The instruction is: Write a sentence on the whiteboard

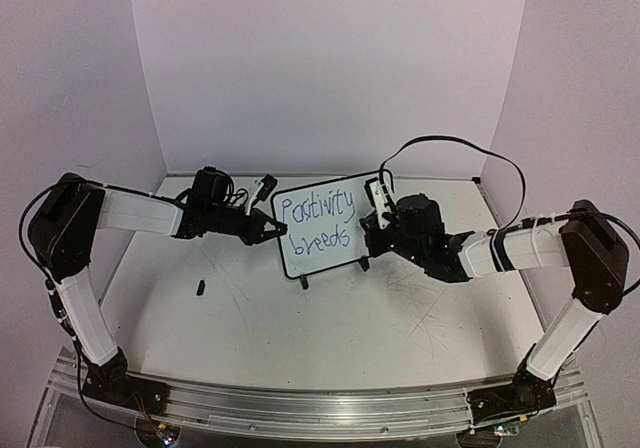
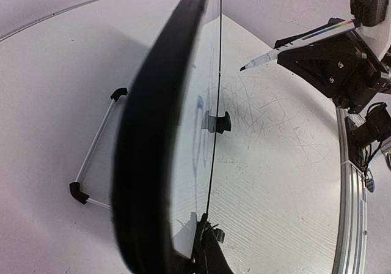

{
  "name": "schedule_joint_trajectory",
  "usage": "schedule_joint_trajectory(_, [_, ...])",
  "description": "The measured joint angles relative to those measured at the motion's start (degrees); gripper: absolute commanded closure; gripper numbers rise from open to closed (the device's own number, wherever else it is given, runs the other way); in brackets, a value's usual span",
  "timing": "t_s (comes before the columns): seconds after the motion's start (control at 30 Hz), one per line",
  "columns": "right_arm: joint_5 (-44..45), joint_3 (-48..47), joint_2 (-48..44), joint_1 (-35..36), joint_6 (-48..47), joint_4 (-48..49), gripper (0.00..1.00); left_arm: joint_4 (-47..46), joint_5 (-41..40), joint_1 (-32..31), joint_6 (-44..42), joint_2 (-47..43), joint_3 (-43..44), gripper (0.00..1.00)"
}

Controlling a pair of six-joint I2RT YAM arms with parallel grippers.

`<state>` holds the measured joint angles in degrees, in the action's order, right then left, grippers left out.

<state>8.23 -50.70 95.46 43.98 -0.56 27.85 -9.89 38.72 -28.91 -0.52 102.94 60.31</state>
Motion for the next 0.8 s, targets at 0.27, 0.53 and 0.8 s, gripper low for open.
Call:
schedule_joint_trajectory(0.27, [-0.18, -0.03, 0.28, -0.19, 0.63, 1.48, 1.0, 0.0, -0.02, -0.01, -0.04, 0.0, 0.0, 1.0])
schedule_joint_trajectory(0.53, [1.76, -1.01, 3.09, -0.23, 1.18, 2.0, 1.0, -0.02, -0.33, -0.09, -0.06, 0.0, 0.0, 1.0])
schedule_joint_trajectory(0.8, [1.91, -1.98, 4.09, -0.32, 1.25, 2.28, 1.0, -0.04, -0.35, -0.15, -0.08, 0.0, 0.0, 1.0])
